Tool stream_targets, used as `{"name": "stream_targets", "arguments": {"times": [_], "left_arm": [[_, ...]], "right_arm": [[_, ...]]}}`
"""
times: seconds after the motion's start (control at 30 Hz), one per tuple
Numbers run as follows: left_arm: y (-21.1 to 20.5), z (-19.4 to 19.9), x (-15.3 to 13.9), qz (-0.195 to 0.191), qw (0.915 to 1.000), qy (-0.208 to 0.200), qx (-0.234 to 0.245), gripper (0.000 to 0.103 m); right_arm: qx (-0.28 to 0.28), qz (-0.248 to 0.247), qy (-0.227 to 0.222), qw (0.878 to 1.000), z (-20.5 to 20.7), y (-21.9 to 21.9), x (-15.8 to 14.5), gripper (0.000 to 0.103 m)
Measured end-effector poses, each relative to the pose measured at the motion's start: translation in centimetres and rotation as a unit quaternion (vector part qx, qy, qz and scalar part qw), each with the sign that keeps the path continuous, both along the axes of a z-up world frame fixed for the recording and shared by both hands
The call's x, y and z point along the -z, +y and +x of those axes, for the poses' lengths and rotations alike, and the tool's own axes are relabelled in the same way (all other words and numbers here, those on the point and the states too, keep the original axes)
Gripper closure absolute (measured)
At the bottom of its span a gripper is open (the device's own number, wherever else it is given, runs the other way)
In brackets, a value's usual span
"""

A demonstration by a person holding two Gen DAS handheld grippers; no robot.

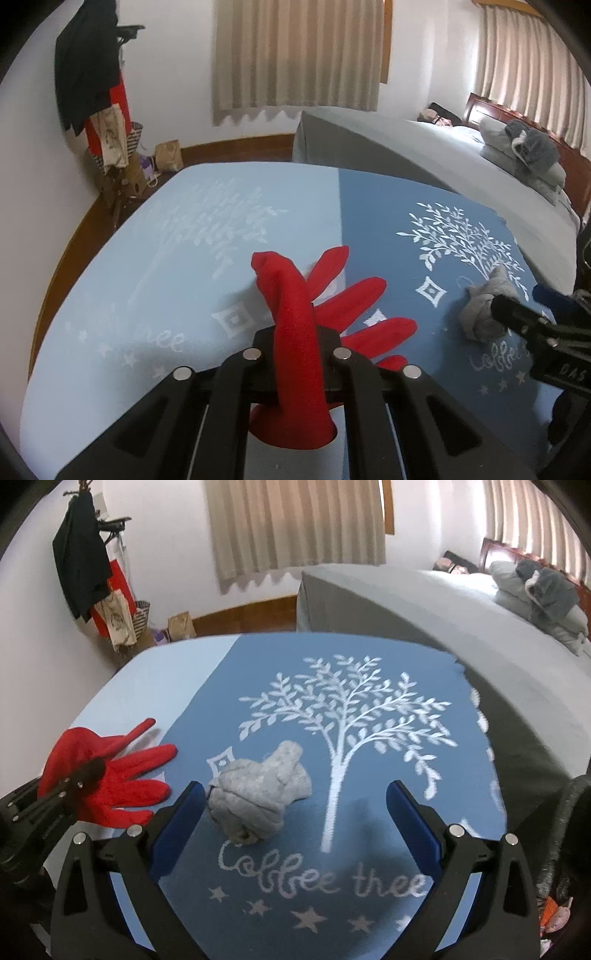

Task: Collect trash
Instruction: 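Grasp the grey sock ball with the right tool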

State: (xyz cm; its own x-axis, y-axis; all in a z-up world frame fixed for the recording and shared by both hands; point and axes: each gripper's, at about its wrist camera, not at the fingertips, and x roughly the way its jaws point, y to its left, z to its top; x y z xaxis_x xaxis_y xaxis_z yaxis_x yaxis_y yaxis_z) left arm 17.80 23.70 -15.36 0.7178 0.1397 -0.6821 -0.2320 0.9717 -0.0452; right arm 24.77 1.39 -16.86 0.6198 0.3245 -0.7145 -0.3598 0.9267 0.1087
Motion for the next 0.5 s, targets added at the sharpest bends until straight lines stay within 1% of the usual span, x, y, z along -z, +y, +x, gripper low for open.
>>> {"name": "stream_targets", "arguments": {"times": [0.07,0.1,0.13,0.23,0.27,0.33,0.4,0.5], "left_arm": [[0.2,0.0,0.0,-0.002,1.0000,-0.001,-0.001,0.095],[0.2,-0.1,0.0,-0.002,1.0000,-0.001,-0.002,0.095],[0.3,0.0,0.0,-0.002,1.0000,-0.001,-0.002,0.095],[0.4,0.0,-0.1,-0.004,1.0000,0.000,-0.002,0.095],[0.4,-0.1,-0.1,-0.004,1.0000,0.000,-0.002,0.095],[0.5,-0.1,-0.1,-0.003,1.0000,-0.001,-0.001,0.095],[0.5,-0.1,-0.2,-0.002,1.0000,-0.002,-0.001,0.095],[0.4,-0.3,-0.4,-0.003,1.0000,-0.005,-0.001,0.095]], "right_arm": [[-0.004,0.003,0.008,1.000,0.2,0.3,0.3,0.009],[-0.010,0.004,0.016,1.000,0.4,0.6,0.5,0.013],[-0.016,0.004,0.021,1.000,0.6,0.8,0.6,0.024],[-0.045,0.005,0.038,0.998,0.7,1.7,1.0,0.041],[-0.051,0.006,0.038,0.998,0.6,2.0,1.0,0.045],[-0.067,0.011,0.041,0.997,0.3,2.3,0.8,0.059],[-0.076,0.013,0.041,0.996,0.0,2.5,0.5,0.063],[-0.079,0.017,0.035,0.996,-0.5,2.4,0.0,0.064]]}}
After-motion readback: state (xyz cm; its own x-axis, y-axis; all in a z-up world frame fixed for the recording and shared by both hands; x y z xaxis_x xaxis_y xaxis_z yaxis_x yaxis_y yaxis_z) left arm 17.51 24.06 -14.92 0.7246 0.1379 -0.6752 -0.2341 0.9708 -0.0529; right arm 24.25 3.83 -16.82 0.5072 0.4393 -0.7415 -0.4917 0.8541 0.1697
